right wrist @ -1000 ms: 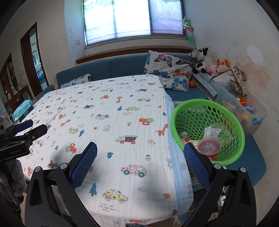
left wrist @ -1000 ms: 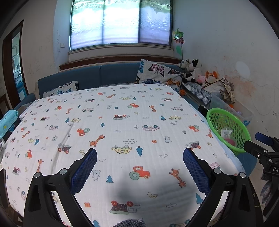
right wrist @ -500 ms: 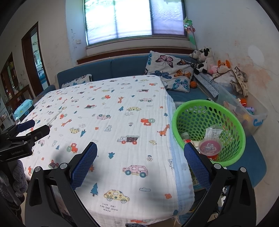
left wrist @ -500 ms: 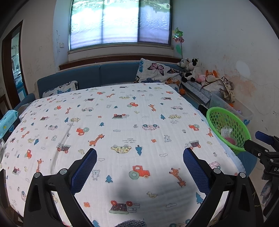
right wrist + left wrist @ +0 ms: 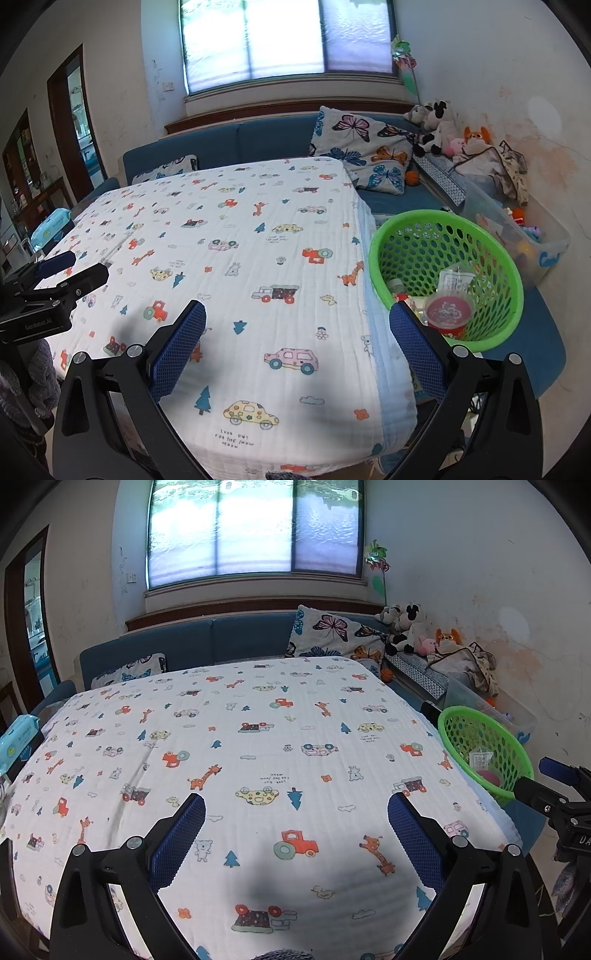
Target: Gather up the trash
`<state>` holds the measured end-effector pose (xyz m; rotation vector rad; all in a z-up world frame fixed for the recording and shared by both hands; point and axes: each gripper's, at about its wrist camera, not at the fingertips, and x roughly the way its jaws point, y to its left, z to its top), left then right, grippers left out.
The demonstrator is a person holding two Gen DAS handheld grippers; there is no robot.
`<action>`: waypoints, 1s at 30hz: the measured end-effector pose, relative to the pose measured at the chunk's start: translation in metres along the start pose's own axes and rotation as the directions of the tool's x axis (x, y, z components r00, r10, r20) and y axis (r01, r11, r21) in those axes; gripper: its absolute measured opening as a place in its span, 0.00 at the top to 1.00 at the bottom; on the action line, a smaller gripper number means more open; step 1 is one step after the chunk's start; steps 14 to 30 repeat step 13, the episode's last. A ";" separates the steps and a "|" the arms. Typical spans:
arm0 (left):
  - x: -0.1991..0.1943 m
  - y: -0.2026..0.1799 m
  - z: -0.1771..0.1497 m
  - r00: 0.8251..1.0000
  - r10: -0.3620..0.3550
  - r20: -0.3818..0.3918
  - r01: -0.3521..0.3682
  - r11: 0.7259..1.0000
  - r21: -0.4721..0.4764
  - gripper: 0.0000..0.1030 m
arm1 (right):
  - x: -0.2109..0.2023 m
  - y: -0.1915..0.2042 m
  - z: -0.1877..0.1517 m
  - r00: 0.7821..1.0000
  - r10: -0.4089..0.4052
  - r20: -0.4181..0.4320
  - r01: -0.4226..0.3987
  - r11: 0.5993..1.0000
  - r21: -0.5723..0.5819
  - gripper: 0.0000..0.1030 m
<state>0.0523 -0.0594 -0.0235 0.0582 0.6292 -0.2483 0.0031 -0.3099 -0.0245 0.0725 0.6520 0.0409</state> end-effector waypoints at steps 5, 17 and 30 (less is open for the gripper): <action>0.001 0.001 0.001 1.000 -0.001 -0.002 0.001 1.000 0.003 0.07 | 0.002 0.002 -0.002 1.000 0.005 -0.003 -0.005 1.000 -0.008 0.04; 0.002 0.002 0.001 1.000 -0.004 -0.008 0.004 1.000 0.002 0.07 | 0.003 0.003 -0.002 1.000 0.006 -0.004 -0.006 1.000 -0.006 0.04; 0.002 0.002 0.001 1.000 -0.004 -0.008 0.004 1.000 0.002 0.07 | 0.003 0.003 -0.002 1.000 0.006 -0.004 -0.006 1.000 -0.006 0.04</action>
